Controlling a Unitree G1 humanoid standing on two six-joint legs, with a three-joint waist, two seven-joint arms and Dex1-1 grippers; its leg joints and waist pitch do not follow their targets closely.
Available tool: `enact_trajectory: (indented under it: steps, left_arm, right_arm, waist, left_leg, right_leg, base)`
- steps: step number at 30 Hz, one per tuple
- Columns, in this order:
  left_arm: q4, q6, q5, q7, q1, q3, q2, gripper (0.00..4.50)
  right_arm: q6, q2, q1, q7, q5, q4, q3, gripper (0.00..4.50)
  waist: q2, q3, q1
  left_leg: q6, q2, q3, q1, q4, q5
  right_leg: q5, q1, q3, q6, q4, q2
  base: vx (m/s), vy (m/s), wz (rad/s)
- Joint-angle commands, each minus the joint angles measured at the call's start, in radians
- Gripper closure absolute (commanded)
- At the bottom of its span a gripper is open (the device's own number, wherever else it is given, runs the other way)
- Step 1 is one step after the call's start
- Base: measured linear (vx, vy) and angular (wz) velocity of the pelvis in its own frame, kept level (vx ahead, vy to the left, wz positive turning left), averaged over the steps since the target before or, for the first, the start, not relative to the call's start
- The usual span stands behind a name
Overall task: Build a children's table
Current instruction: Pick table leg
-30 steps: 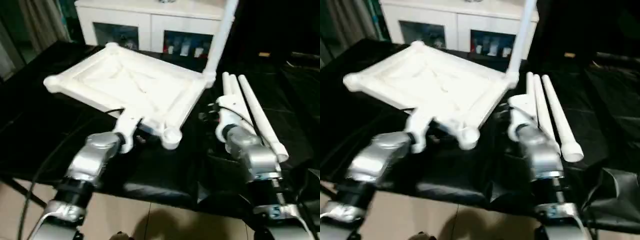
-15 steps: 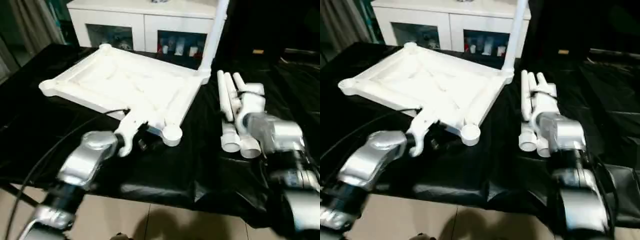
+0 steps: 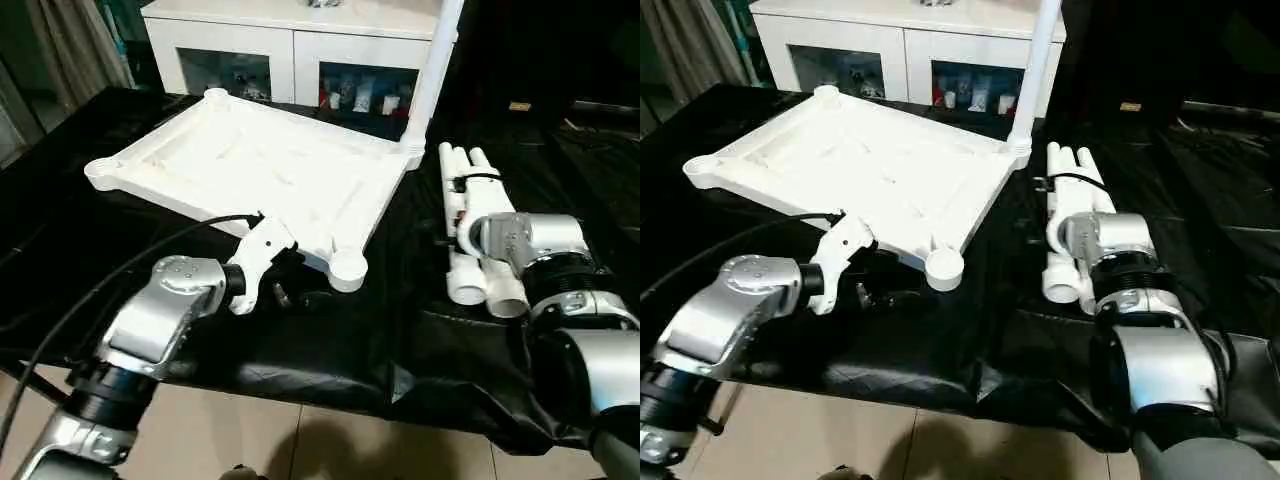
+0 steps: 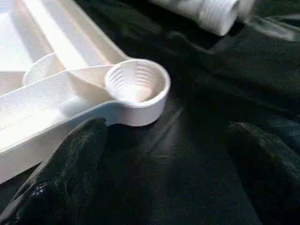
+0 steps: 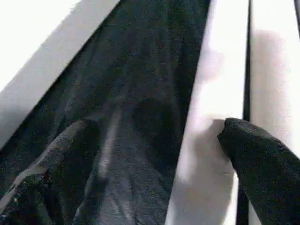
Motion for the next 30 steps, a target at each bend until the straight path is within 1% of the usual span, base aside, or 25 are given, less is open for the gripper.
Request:
enact_trajectory:
  steps: [1,2,5,8,11,13,16,17,18,19,26,27,30]
  left_arm:
    - [-0.027,0.018,-0.011,-0.011,0.004,-0.007,0.010,0.00]
    - [-0.033,0.023,-0.013,-0.012,0.005,-0.008,0.013,0.00]
    - [-0.029,0.021,-0.012,-0.013,0.004,-0.009,0.015,0.00]
    - [-0.027,0.021,-0.010,-0.013,0.000,-0.010,0.015,0.00]
    - [-0.028,0.023,-0.015,-0.012,-0.002,-0.009,0.014,0.00]
    - [-0.027,0.024,-0.017,-0.012,-0.003,-0.008,0.017,0.00]
    - [-0.020,0.019,-0.014,-0.013,-0.006,-0.011,0.020,0.00]
    - [-0.017,0.017,-0.013,-0.014,-0.007,-0.012,0.020,0.00]
    - [-0.017,0.017,-0.013,-0.014,-0.007,-0.012,0.020,0.00]
    - [-0.015,0.016,-0.014,-0.015,-0.009,-0.011,0.020,0.00]
    - [-0.014,0.013,-0.015,-0.020,-0.006,-0.013,0.030,0.00]
    - [-0.014,0.013,-0.015,-0.021,-0.005,-0.014,0.032,0.00]
    - [-0.010,0.011,-0.012,-0.024,-0.011,-0.016,0.034,0.00]
  right_arm:
    - [-0.012,-0.010,-0.030,0.008,0.008,0.018,-0.013,0.01]
    - [-0.020,-0.013,-0.044,0.024,0.016,0.030,-0.015,0.01]
    - [-0.028,-0.017,-0.062,0.057,0.025,0.053,-0.015,0.01]
    - [-0.035,-0.017,-0.069,0.086,0.027,0.077,-0.015,0.01]
    - [-0.051,-0.017,-0.070,0.087,0.033,0.074,-0.023,0.01]
    - [-0.066,-0.022,-0.079,0.081,0.043,0.081,-0.038,0.01]
    - [-0.095,-0.036,-0.086,0.047,0.024,0.108,-0.034,0.01]
    - [-0.116,-0.041,-0.087,0.022,0.017,0.122,-0.033,0.01]
    - [-0.116,-0.041,-0.087,0.021,0.017,0.123,-0.033,0.01]
    - [-0.129,-0.044,-0.089,0.004,0.014,0.138,-0.035,0.01]
    - [-0.124,-0.045,-0.082,-0.024,0.006,0.181,-0.038,0.01]
    - [-0.125,-0.044,-0.079,-0.023,0.009,0.190,-0.040,0.01]
    - [-0.134,-0.036,-0.065,-0.014,0.022,0.215,-0.050,0.01]
  waist:
    - [-0.007,-0.076,0.002]
    - [-0.006,-0.078,0.002]
    - [-0.006,-0.079,-0.001]
    - [-0.005,-0.078,0.000]
    - [-0.004,-0.080,0.001]
    - [0.000,-0.081,0.002]
    - [-0.002,-0.080,0.002]
    - [-0.002,-0.080,0.002]
    - [-0.002,-0.079,0.002]
    - [-0.005,-0.080,0.003]
    - [-0.002,-0.081,0.000]
    - [0.002,-0.081,0.001]
    - [0.000,-0.081,0.002]
  left_leg:
    - [-0.010,0.014,0.002,0.006,-0.062,-0.162]
    - [-0.007,0.014,0.003,0.007,-0.061,-0.160]
    - [0.001,0.012,0.002,0.003,-0.060,-0.148]
    - [0.006,0.014,0.003,0.005,-0.059,-0.151]
    - [0.009,0.014,0.003,0.004,-0.058,-0.138]
    - [0.010,0.014,0.002,0.004,-0.057,-0.134]
    - [0.007,0.014,0.003,0.005,-0.057,-0.140]
    - [0.004,0.013,0.003,0.006,-0.057,-0.150]
    - [0.002,0.012,0.004,0.006,-0.057,-0.154]
    - [0.001,0.013,0.003,0.006,-0.057,-0.152]
    - [0.006,0.011,0.002,0.003,-0.056,-0.147]
    - [0.005,0.012,0.002,0.004,-0.055,-0.150]
    - [0.007,0.012,0.002,0.004,-0.055,-0.156]
  right_leg:
    - [-0.176,0.058,0.048,-0.209,-0.059,-0.052]
    - [-0.171,0.057,0.048,-0.212,-0.058,-0.052]
    - [-0.150,0.060,0.047,-0.216,-0.055,-0.049]
    - [-0.147,0.058,0.047,-0.225,-0.056,-0.049]
    - [-0.125,0.059,0.047,-0.232,-0.052,-0.049]
    - [-0.112,0.059,0.047,-0.236,-0.051,-0.048]
    - [-0.117,0.059,0.046,-0.241,-0.052,-0.048]
    - [-0.128,0.058,0.046,-0.241,-0.053,-0.049]
    - [-0.137,0.058,0.046,-0.239,-0.055,-0.049]
    - [-0.137,0.059,0.046,-0.237,-0.054,-0.049]
    - [-0.125,0.060,0.045,-0.236,-0.052,-0.047]
    - [-0.125,0.059,0.045,-0.239,-0.052,-0.048]
    - [-0.125,0.059,0.044,-0.241,-0.051,-0.048]
  base:
    - [0.000,0.000,0.00]
    - [0.000,0.000,0.00]
    - [0.000,0.000,0.00]
    - [0.000,0.000,0.00]
    - [0.000,0.000,0.00]
    - [0.000,0.000,0.00]
    - [0.000,0.000,0.00]
    - [0.000,0.000,0.00]
    - [0.000,0.000,0.00]
    - [0.000,0.000,0.00]
    - [0.000,0.000,0.00]
    - [0.000,0.000,0.00]
    - [0.000,0.000,0.00]
